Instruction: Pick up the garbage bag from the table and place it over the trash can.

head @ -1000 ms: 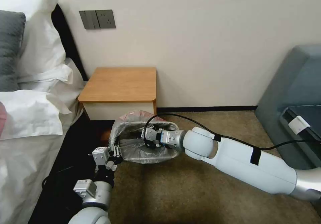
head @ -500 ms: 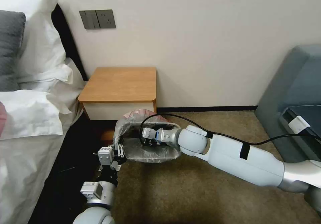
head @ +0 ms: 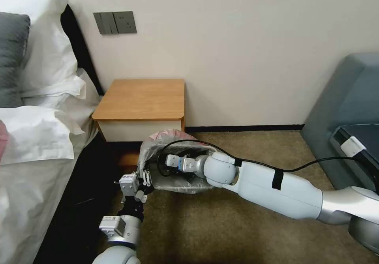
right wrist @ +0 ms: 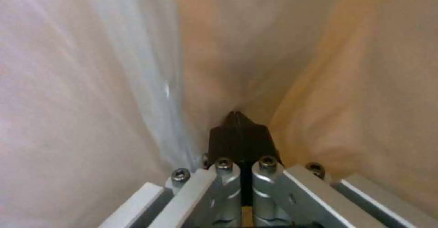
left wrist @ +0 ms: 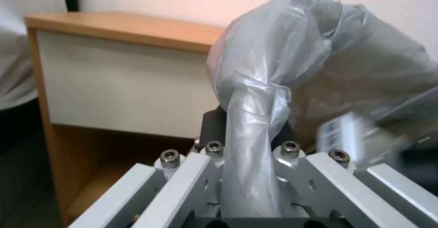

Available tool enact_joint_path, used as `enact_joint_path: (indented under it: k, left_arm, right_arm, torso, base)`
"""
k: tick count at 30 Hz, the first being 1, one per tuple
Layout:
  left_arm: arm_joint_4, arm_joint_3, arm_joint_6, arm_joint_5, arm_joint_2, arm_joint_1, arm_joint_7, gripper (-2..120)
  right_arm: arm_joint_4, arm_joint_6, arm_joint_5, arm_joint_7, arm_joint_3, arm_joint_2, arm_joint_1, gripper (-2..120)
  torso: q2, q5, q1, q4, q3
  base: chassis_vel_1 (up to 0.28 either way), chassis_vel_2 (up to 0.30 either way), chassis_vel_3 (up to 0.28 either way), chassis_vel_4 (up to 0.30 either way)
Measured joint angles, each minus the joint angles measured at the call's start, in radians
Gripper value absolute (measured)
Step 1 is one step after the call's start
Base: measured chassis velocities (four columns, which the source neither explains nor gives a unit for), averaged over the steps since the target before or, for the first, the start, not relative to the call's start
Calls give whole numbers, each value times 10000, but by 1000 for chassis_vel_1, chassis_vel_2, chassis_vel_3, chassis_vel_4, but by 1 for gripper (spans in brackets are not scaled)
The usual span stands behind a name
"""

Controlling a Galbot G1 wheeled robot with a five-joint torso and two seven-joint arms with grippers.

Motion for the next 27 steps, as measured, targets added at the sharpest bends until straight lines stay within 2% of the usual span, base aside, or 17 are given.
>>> enact_joint_path:
  k: [3,7,12,14,15,16,18,19,20,22,23,24,25,27]
  left_arm:
    - [100,-93,49,-186,0,-16,-86,7]
    - [417,-362,139,-732,-49,-203,-158,7]
    - [441,-503,293,-1377,-94,-318,-221,7]
    - [605,-732,423,-1859,-87,-417,-310,7]
    - [605,-732,423,-1859,-87,-417,-310,7]
    - [688,-761,481,-2058,-54,-430,-402,7]
    - [906,-763,605,-2303,-6,-424,-600,7]
    - [906,-763,605,-2303,-6,-424,-600,7]
    - [1003,-744,634,-2323,7,-404,-634,7]
    - [1201,-571,687,-2337,48,-318,-723,7]
    - [1280,-458,710,-2339,71,-268,-747,7]
    - [1280,-458,710,-2339,71,-268,-747,7]
    - [1376,-259,757,-2335,102,-188,-789,7]
    - [1479,32,855,-2311,144,-92,-861,7]
  right_arm:
    - [494,-40,318,67,62,-291,58,0]
    - [1712,-427,1638,498,98,-981,178,0]
    - [2160,-487,2381,636,221,-1282,198,0]
    - [2921,-409,3789,1418,628,-1658,6,0]
    - [2921,-409,3789,1418,628,-1658,6,0]
    - [3258,-371,4495,1831,842,-1799,-125,0]
    - [3955,-356,5667,2430,1555,-2201,-606,0]
    - [3955,-356,5667,2430,1555,-2201,-606,0]
    - [4252,-352,6034,2608,1982,-2390,-918,0]
    - [4989,-83,6472,3346,2788,-2848,-1748,0]
    - [5271,137,6479,3774,3021,-3031,-2105,0]
    - [5271,137,6479,3774,3021,-3031,-2105,0]
    - [5752,518,6337,4570,3393,-3357,-2732,4]
    - [6251,821,5948,5298,3904,-3748,-3560,12]
  torso:
    - [0,0,1,0,0]
    - [1,-2,0,-1,0]
    - [0,2,0,-1,0]
    - [0,2,0,-1,0]
    - [0,2,0,-1,0]
    - [0,1,0,1,-1]
    - [0,1,0,1,0]
    - [0,1,0,1,0]
    - [0,-2,0,2,0]
    - [1,2,0,0,0]
    - [0,2,0,-3,-1]
    - [0,2,0,-3,-1]
    - [0,3,0,-4,-1]
    - [2,2,0,-3,-2]
  base:
    - [0,0,0,0]
    - [0,0,0,0]
    - [0,0,0,0]
    - [0,0,0,0]
    - [0,0,0,0]
    - [0,0,0,0]
    - [0,0,0,0]
    - [0,0,0,0]
    - [0,0,0,0]
    - [0,0,0,0]
    - [0,0,0,0]
    - [0,0,0,0]
    - [0,0,0,0]
    - [0,0,0,0]
